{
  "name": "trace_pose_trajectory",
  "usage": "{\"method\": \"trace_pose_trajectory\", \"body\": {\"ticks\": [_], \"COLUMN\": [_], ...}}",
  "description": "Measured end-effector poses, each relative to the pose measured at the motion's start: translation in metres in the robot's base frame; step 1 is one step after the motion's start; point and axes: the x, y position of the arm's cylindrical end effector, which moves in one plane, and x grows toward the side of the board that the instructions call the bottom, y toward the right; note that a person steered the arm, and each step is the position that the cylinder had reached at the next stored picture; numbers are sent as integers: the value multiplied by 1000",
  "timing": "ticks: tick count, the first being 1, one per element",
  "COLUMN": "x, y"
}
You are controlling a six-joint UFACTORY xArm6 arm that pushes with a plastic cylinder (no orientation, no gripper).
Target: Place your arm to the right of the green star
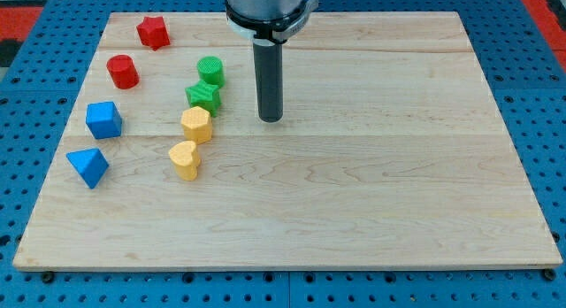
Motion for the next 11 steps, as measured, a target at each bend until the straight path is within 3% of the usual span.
{"method": "trace_pose_trajectory", "body": {"ticks": [1,4,5,8,9,11], "x": [15,120,124,64,24,-69], "y": [0,-31,-71,-69,-37,-65]}}
